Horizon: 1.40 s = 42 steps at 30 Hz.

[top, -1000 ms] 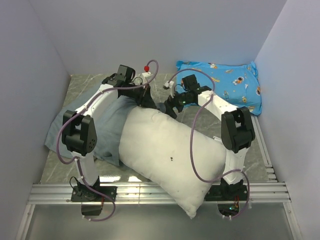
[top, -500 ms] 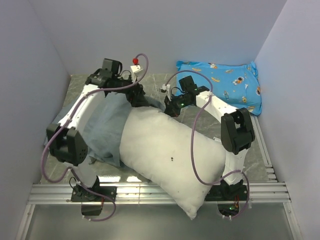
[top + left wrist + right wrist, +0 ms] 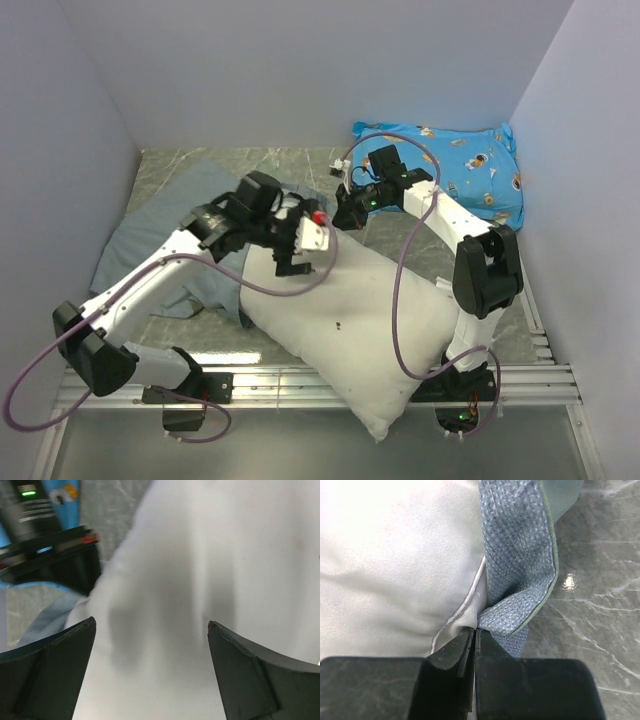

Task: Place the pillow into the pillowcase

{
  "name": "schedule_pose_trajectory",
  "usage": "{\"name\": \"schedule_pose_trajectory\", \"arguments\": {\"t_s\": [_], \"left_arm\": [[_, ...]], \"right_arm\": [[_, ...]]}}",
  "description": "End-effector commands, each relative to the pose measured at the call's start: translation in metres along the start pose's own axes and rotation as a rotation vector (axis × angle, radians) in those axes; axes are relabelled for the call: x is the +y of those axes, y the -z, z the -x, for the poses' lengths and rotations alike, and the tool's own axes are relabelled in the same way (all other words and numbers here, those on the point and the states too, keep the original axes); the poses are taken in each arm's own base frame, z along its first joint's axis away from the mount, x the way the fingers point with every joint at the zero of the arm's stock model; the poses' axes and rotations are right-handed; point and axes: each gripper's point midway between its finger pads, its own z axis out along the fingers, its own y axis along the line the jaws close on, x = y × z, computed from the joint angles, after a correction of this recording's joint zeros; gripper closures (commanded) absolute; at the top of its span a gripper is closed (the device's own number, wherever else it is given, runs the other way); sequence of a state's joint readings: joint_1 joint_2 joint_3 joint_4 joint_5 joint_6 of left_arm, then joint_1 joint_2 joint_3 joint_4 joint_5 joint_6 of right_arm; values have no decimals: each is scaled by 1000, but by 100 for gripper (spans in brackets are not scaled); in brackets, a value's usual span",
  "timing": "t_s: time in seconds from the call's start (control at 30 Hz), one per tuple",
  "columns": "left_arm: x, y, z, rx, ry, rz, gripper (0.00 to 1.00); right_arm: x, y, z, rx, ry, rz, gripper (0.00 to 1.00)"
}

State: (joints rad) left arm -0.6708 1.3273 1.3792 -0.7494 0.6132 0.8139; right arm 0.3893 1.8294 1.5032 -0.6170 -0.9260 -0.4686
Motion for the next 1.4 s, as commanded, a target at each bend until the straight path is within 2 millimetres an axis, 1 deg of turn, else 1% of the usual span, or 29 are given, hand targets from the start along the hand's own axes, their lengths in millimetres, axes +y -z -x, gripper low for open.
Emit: {"name": "schedule_pose_trajectory", "arguments": {"t_s": [0.0,0.03,0.07,0.1,0.13,0.17,0.2,0.23,0.27,0.3,0.37,0.4,0.43,0.47,0.5,0.53,0.57,0.6,0.67,0.8,0.83,0.93,1.03,1.1,1.13,1.23,1.3,1.33,1.37], "left_arm": [[23,-29,-5,66,-233,81,1],[27,-34,-1,68,-253,78,1],[25,-41,-3,81,-258,58,1],[25,-52,-14,109,-235,28,1],[26,-53,-17,124,-235,18,6],[18,-54,-28,166,-236,-25,19],[16,-57,-36,193,-230,-44,40],[15,-54,-43,221,-214,-39,74],[15,-49,-52,238,-189,-38,88],[12,-41,-58,245,-181,-26,98],[18,-23,-70,263,-144,27,100],[10,-13,-77,284,-126,16,100],[8,-6,-81,296,-112,14,100],[8,2,-87,303,-85,18,100],[-1,9,-93,321,-56,3,100],[-6,13,-98,334,-49,-8,100],[-8,17,-104,352,-37,-8,100],[-9,22,-106,355,-32,7,100],[-11,23,-114,360,-1,22,100],[-4,22,-112,343,52,47,100],[-3,22,-112,339,51,44,100],[-2,18,-112,324,39,42,100],[-1,16,-109,314,44,29,100],[2,16,-106,305,39,33,100],[3,15,-105,299,32,34,100],[5,13,-104,292,33,32,100],[6,11,-103,291,34,29,100],[10,10,-102,284,29,40,100],[11,10,-102,281,29,45,100]], "right_arm": [[31,17,45,-80,78,40,100],[33,17,47,-82,77,42,100],[37,16,47,-79,82,46,100],[41,17,49,-81,93,45,100],[43,17,46,-77,88,41,100],[43,19,46,-76,97,26,100],[45,22,48,-80,110,14,100],[44,22,41,-67,113,3,100],[41,23,38,-57,120,-19,100],[36,27,32,-34,120,-56,100],[30,29,19,-2,131,-87,100],[24,34,14,12,130,-118,100],[20,35,6,27,129,-133,100],[15,37,2,34,127,-152,100],[10,39,-3,46,124,-169,100],[1,43,-9,66,128,-199,100],[-4,46,-12,76,126,-215,100],[-8,46,-19,98,111,-216,100],[-22,52,-26,120,105,-261,100],[-47,61,-40,164,89,-332,100],[-51,63,-40,174,101,-341,100],[-56,64,-44,192,89,-346,100],[-56,63,-48,208,73,-339,100],[-61,64,-58,249,50,-359,92],[-62,64,-64,267,43,-361,90],[-71,64,-78,310,25,-393,89],[-77,61,-85,332,2,-405,80],[-79,61,-88,339,-14,-409,79],[-80,60,-91,344,-17,-403,94]]}}
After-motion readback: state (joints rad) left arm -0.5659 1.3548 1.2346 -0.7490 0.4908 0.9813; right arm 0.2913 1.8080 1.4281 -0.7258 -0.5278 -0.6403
